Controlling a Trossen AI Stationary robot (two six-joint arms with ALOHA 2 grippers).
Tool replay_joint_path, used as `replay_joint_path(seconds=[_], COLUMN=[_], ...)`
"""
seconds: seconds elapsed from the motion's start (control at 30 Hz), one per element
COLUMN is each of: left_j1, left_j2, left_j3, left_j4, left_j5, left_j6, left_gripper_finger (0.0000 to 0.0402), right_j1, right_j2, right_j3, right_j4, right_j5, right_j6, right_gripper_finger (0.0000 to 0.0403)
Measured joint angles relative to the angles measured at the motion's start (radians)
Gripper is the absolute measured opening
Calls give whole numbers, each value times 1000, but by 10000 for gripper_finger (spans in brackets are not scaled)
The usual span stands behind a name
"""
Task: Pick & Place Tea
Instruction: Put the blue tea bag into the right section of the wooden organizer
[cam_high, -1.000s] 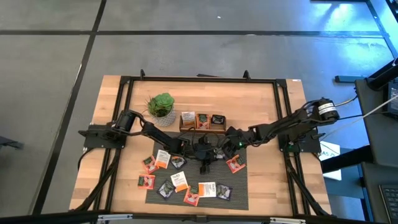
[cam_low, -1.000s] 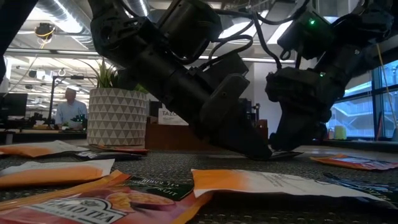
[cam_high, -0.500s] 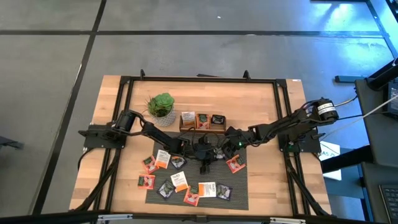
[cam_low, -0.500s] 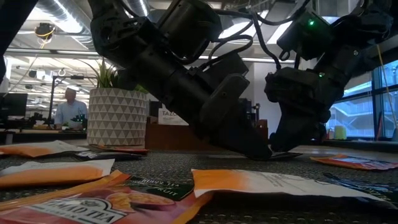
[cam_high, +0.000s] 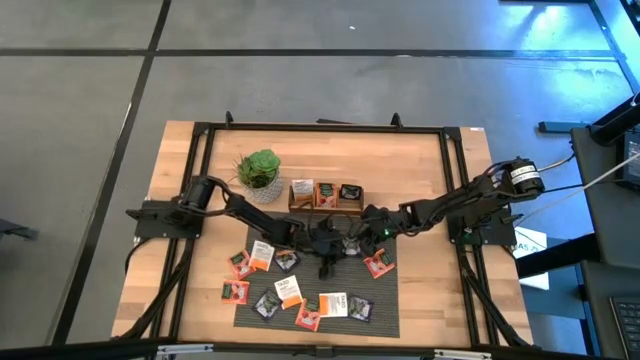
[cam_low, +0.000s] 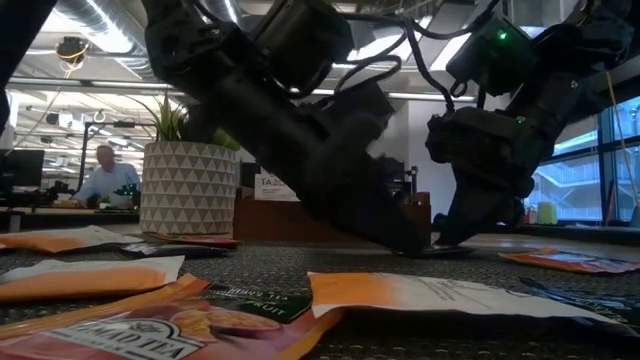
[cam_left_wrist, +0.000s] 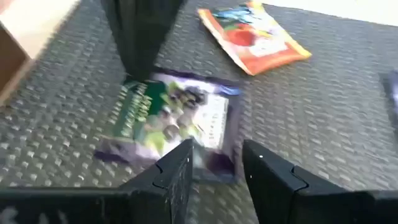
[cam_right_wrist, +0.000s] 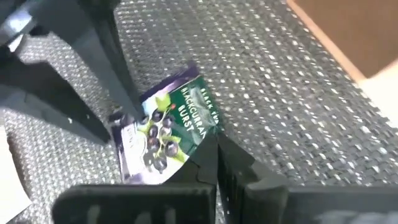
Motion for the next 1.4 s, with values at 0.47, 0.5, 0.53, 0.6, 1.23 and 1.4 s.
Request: replay_joint_path(seconds=[0.47, 0.5, 0.53, 0.6, 1.23, 1.4], left_j1=[-96, -107, -119, -144, -222, -251], left_j2=[-316, -336, -356, -391, -461, -461], left_j3=[-134, -161, -191, -239, -341, -341], left_j4=[35, 64, 91, 182, 301, 295], left_j5=[-29, -29, -29, -27, -24, -21], left_j6=[61, 60, 61, 66, 67, 70], left_gripper_finger=[136, 136, 136, 136, 136, 136], right_j1=[11, 16, 19, 27, -139, -209], right_j2=[-144, -164, -185, -224, -329, -321], right_j3=[-1, -1, -1, -1, 96, 52], right_j4=[7, 7, 12, 33, 21, -2], right_j5=[29, 41, 56, 74, 226, 226], right_j6=[-131, -148, -172, -223, -743, -754], right_gripper_finger=[2, 2, 2, 1, 0, 0])
